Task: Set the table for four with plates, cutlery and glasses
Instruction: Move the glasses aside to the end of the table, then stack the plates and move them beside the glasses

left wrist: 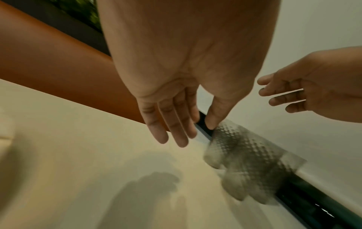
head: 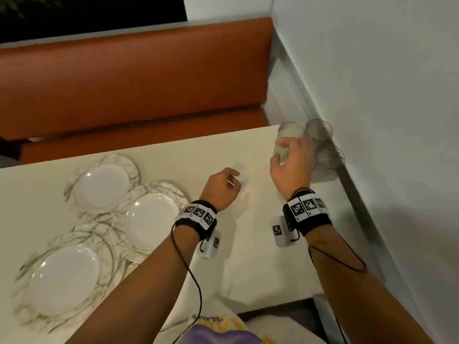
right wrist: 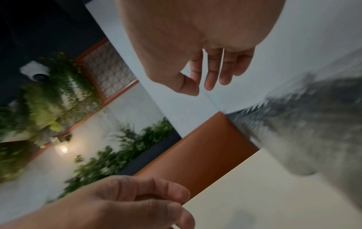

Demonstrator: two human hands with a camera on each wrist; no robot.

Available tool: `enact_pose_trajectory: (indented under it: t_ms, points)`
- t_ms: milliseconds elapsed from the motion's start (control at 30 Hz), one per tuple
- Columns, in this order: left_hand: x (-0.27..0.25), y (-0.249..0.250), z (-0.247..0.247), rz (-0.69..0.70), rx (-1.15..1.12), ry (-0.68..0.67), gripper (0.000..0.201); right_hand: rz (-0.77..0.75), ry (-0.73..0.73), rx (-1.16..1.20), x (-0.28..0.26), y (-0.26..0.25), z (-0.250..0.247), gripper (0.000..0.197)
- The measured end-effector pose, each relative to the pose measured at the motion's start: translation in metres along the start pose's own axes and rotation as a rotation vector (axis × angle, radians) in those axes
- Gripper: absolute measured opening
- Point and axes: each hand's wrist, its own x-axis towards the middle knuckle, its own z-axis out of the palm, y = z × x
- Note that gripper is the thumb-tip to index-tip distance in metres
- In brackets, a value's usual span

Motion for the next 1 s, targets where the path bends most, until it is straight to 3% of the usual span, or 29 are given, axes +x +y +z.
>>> enact_pose_trajectory:
  t_ms: [233, 333, 433, 533, 700, 900, 1000]
  points:
    - [-0.083, -0.131, -0.116, -0.188, -0.076, 0.214, 0.015, -0.088, -0.428, 0.146, -0.084, -0.1, 0.107, 0.031]
    - [-0.12, -0.191, -0.158, -0.288, -0.121, 0.259, 0.015, 0.02, -0.601, 0.084, -0.12, -0.122, 0.147, 0.036]
    - [-0.153, -0.242, -0.194, -0.348, -0.178, 0.314, 0.017, 0.224, -0.683, -0.143, -0.147, -0.131, 0.179, 0.055]
    - [-0.178, -0.28, -0.223, -0.39, -0.217, 0.348, 0.018, 0.401, -0.709, -0.267, -0.163, -0.129, 0.199, 0.067]
    - [-0.202, -0.317, -0.256, -0.407, -0.257, 0.328, 0.015, 0.521, -0.658, -0.194, -0.17, -0.137, 0.201, 0.043]
    - [-0.212, -0.327, -0.279, -0.4, -0.331, 0.367, 0.014, 0.468, -0.608, -0.046, -0.142, -0.167, 0.181, 0.029]
    - [-0.21, -0.322, -0.288, -0.395, -0.37, 0.364, 0.015, 0.343, -0.528, 0.049, -0.125, -0.203, 0.173, 0.024]
